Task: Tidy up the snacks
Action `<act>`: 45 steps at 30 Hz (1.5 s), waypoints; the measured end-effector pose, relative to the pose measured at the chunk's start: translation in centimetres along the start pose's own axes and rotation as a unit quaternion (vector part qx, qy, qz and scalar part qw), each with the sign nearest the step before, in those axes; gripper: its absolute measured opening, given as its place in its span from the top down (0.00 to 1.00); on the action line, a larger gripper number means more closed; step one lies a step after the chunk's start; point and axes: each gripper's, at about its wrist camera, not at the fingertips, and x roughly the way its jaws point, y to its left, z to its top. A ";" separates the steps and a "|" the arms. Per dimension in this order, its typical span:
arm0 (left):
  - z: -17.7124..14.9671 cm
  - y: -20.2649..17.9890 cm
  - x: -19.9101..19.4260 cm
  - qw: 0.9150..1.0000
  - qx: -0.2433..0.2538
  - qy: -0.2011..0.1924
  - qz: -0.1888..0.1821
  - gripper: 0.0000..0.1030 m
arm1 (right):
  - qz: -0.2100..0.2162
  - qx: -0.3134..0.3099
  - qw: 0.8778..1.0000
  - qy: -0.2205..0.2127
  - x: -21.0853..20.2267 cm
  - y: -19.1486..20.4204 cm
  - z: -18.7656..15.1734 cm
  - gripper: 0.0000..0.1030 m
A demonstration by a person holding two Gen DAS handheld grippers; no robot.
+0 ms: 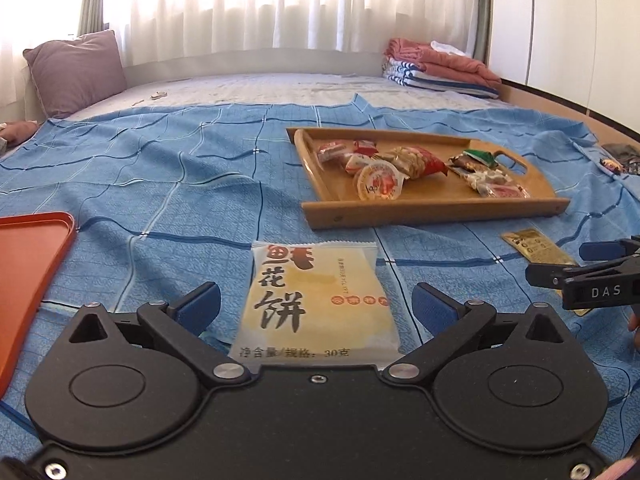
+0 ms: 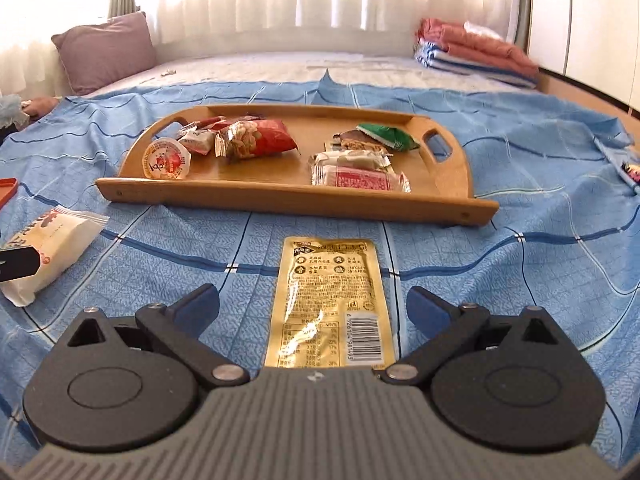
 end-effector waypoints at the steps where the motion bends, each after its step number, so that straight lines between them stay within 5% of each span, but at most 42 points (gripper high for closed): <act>1: -0.1 -0.2 0.2 1.000 0.002 0.000 0.001 0.01 | -0.002 0.005 1.000 0.001 0.2 -0.1 -0.1 0.03; 8: -0.6 -0.4 1.8 0.999 -0.010 0.033 0.005 0.02 | 0.004 0.039 0.999 0.003 0.4 -1.1 -0.7 0.07; 14: -0.6 -0.3 2.2 0.999 -0.022 0.038 0.017 0.26 | 0.011 0.046 0.999 -0.002 0.2 -1.4 -0.7 0.23; 17: -0.2 -0.4 1.9 0.999 -0.028 0.038 0.015 0.30 | 0.011 0.046 0.999 -0.004 -0.2 -1.5 -0.5 0.37; 45: 6.2 -1.2 -0.1 1.000 -0.024 -0.011 0.012 0.31 | 0.023 0.083 0.995 -0.056 -3.4 -3.5 4.5 0.37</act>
